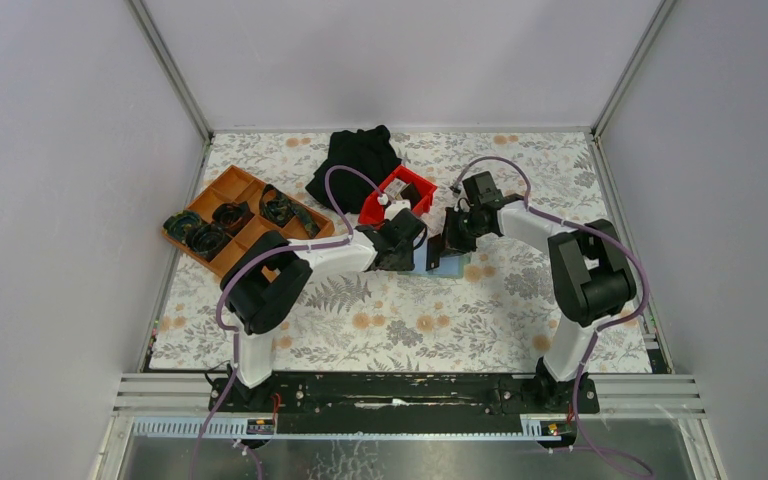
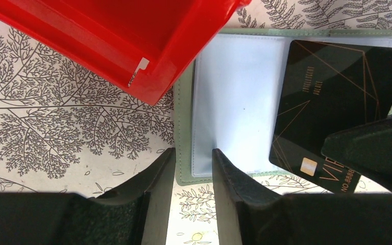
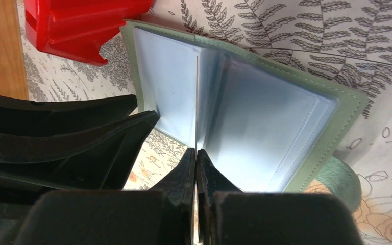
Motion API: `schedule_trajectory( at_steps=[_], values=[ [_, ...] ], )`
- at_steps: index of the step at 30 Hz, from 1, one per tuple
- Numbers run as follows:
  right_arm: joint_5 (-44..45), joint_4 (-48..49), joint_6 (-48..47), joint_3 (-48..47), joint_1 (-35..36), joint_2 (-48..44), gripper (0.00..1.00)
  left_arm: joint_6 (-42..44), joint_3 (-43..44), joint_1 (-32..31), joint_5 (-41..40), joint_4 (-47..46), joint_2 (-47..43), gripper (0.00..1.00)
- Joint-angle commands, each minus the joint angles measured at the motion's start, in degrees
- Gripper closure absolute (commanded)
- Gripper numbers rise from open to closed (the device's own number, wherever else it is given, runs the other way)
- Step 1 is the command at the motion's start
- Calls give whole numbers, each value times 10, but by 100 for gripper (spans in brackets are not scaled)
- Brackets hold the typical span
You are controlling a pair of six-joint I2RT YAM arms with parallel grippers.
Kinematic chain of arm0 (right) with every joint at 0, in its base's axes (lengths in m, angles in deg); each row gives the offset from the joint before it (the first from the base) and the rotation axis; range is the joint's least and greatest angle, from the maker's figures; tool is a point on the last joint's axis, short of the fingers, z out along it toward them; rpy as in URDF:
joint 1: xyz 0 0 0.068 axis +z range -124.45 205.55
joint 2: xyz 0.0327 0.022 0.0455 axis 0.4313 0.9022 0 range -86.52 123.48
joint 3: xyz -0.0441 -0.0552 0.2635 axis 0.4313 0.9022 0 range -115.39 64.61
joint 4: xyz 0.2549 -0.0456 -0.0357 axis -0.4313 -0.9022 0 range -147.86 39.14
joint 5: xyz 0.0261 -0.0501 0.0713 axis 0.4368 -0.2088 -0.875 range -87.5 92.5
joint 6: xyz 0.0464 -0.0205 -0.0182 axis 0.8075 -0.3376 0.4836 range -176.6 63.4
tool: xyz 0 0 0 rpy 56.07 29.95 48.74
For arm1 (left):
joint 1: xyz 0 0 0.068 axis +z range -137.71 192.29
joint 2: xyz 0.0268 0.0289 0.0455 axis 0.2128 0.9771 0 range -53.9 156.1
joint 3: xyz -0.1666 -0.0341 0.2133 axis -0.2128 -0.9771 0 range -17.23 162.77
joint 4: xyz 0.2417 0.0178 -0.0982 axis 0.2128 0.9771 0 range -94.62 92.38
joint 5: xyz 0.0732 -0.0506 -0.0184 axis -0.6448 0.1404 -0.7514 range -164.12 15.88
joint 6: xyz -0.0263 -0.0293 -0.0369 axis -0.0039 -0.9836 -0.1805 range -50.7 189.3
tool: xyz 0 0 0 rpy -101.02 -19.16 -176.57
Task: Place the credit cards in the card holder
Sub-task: Insert the credit card into the card holder.
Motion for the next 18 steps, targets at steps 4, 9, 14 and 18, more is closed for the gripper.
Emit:
schedule_trajectory(
  at_steps=[4, 9, 14, 18],
  values=[
    [-35, 26, 17, 0, -1, 15, 100, 14, -10, -2, 0, 18, 27, 62],
    [-29, 26, 19, 5, -2, 18, 100, 15, -11, -2, 2, 18, 28, 63],
    [-26, 36, 23, 21, -2, 15, 100, 14, -16, -2, 4, 17, 27, 64],
    [-18, 49, 30, 47, -2, 4, 100, 14, -22, -2, 5, 16, 26, 64]
  ],
)
